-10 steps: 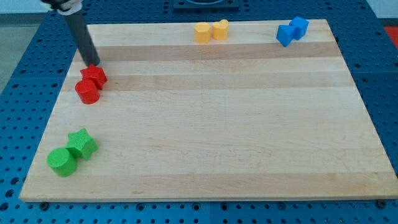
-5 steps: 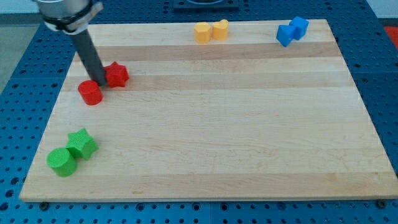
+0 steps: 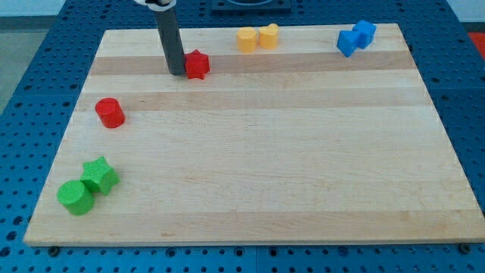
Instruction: Move red star towards yellow heart
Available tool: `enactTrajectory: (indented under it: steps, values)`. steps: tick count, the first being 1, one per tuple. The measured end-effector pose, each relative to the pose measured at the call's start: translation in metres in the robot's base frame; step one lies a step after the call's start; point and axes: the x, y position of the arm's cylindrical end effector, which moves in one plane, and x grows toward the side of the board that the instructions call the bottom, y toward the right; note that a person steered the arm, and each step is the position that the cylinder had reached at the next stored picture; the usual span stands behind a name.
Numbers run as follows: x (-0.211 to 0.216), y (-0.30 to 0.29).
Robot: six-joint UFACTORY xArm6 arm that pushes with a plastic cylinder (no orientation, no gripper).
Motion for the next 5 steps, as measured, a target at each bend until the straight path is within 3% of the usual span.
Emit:
enactTrajectory:
  steps: [2,5]
  values:
    - [-0.007,0.032]
    - [0.015,0.099]
